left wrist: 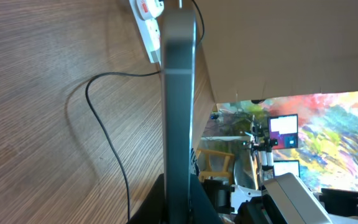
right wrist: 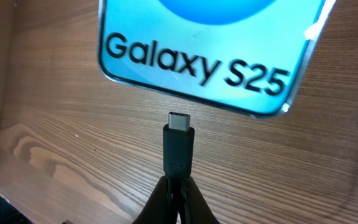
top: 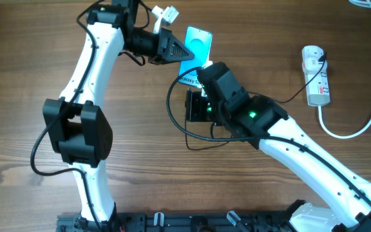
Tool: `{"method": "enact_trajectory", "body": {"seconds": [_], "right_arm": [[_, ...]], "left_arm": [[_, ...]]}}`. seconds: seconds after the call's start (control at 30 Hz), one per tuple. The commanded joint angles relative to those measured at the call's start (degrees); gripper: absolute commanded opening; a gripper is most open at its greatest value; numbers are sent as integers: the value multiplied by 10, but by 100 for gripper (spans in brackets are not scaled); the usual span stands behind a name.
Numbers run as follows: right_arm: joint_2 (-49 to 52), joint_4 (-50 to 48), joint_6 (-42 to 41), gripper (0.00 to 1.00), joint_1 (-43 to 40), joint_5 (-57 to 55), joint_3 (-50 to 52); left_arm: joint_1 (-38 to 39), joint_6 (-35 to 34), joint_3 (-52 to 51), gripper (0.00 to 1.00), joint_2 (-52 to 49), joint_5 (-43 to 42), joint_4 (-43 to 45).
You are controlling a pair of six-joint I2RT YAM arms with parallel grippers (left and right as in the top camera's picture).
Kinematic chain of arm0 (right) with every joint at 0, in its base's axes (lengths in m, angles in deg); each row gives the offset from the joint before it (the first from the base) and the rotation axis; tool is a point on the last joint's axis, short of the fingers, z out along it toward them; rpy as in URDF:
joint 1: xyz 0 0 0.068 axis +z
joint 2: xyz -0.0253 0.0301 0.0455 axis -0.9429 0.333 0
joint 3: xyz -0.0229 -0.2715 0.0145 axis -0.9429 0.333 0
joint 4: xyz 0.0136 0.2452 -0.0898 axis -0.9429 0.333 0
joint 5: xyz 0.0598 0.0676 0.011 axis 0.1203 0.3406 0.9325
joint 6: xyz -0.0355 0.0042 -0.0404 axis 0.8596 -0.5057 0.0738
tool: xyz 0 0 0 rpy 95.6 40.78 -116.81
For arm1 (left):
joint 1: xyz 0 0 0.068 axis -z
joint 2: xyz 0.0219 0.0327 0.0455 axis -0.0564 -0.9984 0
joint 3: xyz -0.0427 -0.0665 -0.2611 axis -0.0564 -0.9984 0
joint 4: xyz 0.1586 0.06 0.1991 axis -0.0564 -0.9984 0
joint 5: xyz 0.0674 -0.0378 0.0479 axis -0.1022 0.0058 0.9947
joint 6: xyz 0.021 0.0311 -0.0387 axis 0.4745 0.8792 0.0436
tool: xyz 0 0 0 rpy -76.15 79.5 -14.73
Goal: Plug charger to phone and switch on socket
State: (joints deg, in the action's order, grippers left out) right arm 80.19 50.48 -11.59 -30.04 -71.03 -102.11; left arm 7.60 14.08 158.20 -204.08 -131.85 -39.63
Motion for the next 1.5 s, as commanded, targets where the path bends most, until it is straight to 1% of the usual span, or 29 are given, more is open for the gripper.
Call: {"method": "enact_trajectory", "body": {"seconds": [0.0, 0.4, 0.73, 0.87, 1.07, 1.47], "right_arm": [[7, -3, -8, 5, -1, -8, -10], [7, 2, -8, 5, -1, -29, -10], [7, 6, -8, 5, -1, -1, -10], [7, 17, -22, 4, -1, 3, -10], [7, 8, -27, 5, -1, 3, -10], [8, -1, -26, 4, -1, -10, -10]], "left_arm": [[4, 11, 10, 4, 18, -7, 3], [4, 9, 10, 4, 18, -8, -1], [4, 7, 10, 4, 18, -17, -1], [4, 7, 10, 4, 18, -16, 3], [4, 7, 10, 4, 18, -30, 3], [4, 7, 10, 4, 18, -29, 2]]}}
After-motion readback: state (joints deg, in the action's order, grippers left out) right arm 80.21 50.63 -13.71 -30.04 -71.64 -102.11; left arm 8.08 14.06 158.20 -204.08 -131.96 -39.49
